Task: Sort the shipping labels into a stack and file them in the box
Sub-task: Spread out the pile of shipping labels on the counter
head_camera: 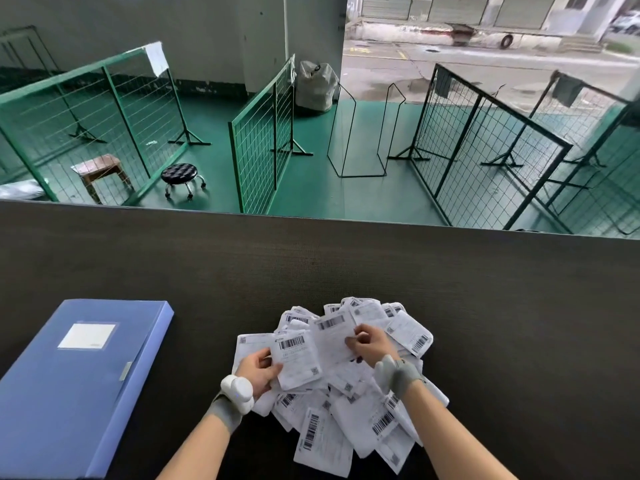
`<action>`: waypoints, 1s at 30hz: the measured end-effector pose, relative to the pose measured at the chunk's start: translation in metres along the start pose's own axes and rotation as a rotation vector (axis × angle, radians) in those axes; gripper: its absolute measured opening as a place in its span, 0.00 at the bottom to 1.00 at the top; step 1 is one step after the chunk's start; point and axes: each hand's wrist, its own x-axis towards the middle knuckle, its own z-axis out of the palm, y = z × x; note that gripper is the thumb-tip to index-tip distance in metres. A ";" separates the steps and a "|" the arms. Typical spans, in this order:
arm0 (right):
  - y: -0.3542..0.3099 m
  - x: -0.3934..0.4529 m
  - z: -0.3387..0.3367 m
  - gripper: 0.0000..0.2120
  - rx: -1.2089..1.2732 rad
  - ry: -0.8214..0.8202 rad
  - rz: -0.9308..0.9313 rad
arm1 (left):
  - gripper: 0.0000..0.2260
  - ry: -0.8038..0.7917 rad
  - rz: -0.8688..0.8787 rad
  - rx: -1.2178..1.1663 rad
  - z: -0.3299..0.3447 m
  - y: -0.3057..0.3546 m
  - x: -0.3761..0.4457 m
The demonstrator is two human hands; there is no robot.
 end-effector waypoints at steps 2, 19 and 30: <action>-0.009 -0.004 0.016 0.04 -0.009 -0.058 0.019 | 0.18 -0.030 0.004 -0.023 0.006 0.007 -0.005; 0.047 -0.002 0.016 0.41 -0.655 0.175 0.204 | 0.23 0.185 -0.021 0.074 -0.016 0.004 -0.017; 0.037 0.004 -0.015 0.09 -0.445 0.083 0.074 | 0.24 0.177 -0.029 0.046 -0.016 -0.005 0.004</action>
